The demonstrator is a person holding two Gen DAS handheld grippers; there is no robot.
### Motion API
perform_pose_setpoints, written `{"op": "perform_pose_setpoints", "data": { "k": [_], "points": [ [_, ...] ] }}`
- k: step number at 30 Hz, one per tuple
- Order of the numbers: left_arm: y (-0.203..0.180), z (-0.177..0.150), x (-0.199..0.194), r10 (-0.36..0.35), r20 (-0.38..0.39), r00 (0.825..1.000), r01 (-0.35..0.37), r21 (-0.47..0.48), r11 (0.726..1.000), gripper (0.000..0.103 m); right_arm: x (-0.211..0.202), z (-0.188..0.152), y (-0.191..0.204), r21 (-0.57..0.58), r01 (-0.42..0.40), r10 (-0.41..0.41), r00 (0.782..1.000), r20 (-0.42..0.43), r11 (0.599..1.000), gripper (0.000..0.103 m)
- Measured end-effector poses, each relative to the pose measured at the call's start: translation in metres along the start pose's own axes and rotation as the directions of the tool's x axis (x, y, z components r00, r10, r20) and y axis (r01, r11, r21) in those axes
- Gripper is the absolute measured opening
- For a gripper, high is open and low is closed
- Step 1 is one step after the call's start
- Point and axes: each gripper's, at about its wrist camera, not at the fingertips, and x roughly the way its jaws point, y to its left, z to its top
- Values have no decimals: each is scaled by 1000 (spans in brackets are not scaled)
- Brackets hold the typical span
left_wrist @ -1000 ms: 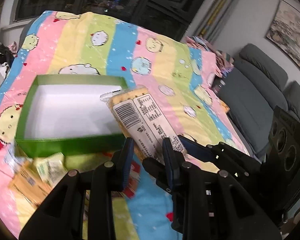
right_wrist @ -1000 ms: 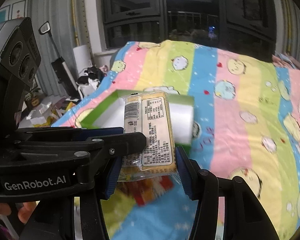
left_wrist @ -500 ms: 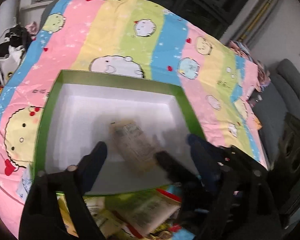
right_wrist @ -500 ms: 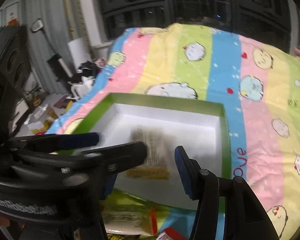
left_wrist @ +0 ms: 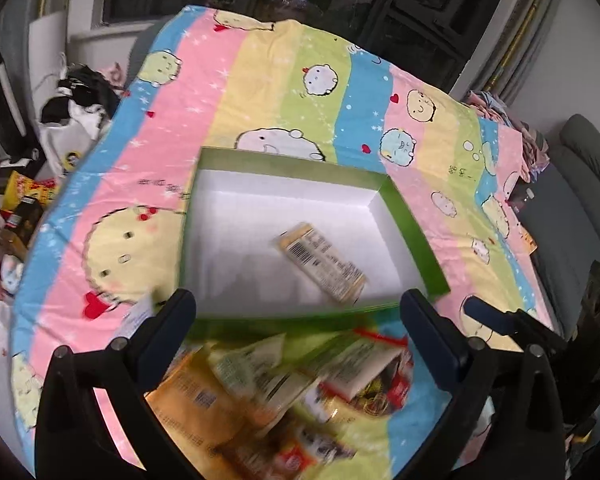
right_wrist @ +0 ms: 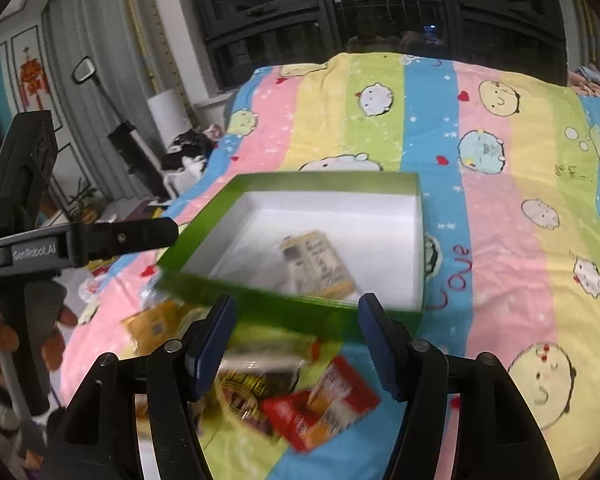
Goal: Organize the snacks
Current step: 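Reach the left gripper to the orange chip bag and grasp it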
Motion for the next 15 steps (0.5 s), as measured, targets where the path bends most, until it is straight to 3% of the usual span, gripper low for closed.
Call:
{"op": "perform_pose_setpoints", "data": {
  "k": [7,15],
  "points": [
    [19,-44,-29,32,1,999,-32,-27,999,102,-15,-34,20,-18,-54,53,998,-45,998,64],
    [35,-87,-35,16,-58,998,-21,-90,996,102,-7,-63,49,-72,-112,103,986,-129,991,64]
  ]
}}
